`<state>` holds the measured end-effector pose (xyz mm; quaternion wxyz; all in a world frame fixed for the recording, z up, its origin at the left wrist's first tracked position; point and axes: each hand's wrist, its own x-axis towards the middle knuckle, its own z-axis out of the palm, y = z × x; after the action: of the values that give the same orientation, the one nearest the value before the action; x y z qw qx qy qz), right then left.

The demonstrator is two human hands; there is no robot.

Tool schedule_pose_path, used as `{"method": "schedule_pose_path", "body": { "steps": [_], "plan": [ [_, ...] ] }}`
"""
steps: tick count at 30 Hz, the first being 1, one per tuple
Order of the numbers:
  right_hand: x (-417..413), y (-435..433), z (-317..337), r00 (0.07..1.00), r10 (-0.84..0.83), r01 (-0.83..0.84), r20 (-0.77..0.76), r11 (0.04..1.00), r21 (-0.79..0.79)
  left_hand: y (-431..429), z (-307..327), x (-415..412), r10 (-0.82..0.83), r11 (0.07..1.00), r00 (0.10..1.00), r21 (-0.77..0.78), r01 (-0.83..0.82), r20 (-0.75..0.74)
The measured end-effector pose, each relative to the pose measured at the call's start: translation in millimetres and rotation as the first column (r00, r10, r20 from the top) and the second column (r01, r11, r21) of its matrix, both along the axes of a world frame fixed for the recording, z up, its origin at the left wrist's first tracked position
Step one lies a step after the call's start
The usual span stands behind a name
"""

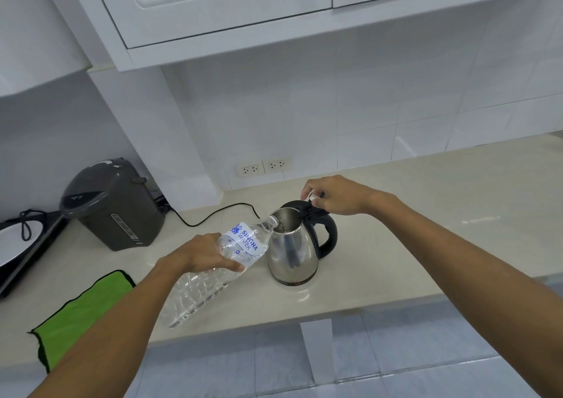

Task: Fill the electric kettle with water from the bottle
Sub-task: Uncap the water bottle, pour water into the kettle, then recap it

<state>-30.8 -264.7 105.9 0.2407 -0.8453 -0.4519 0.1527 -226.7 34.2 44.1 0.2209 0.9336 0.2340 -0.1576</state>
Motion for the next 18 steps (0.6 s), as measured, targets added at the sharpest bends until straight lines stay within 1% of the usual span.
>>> {"method": "schedule_pose_path", "body": {
  "steps": [18],
  "plan": [
    [-5.0,5.5,-4.8,1.000,-0.001,0.001,0.025,1.000,0.015,4.5,-2.1,1.8,0.005,1.000,1.000,0.015,-0.005,-0.005]
  ]
}}
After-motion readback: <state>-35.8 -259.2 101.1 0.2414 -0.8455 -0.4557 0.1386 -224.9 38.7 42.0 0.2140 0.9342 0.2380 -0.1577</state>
